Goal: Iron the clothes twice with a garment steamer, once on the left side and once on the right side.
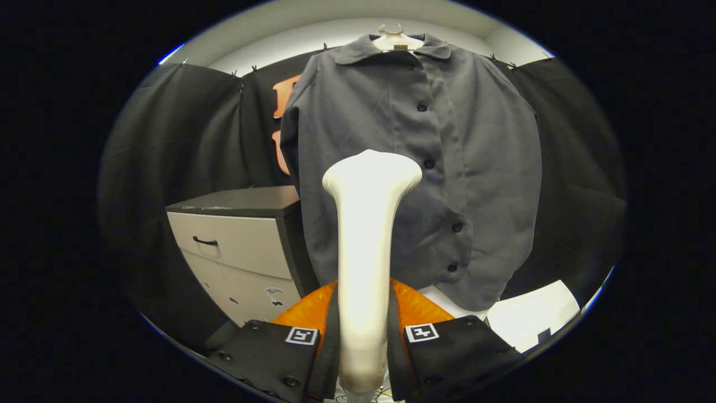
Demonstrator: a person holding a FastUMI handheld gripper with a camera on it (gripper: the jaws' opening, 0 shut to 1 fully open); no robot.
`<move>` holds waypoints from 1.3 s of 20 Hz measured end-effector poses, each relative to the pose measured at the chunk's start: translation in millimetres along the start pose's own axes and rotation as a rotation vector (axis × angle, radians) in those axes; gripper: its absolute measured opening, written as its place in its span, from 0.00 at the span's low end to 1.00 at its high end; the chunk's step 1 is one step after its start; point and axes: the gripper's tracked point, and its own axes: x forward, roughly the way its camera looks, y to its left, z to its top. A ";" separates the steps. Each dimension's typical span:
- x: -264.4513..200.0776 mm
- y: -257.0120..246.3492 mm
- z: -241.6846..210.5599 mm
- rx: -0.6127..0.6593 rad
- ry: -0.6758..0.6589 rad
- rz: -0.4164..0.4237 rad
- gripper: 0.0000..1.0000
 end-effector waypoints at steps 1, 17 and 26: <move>-6.3 -1.0 11.2 -0.005 -0.021 0.004 0.43; -37.5 -120.8 150.3 0.052 -0.239 -0.099 0.43; -4.9 -173.1 192.1 0.092 -0.252 -0.155 0.43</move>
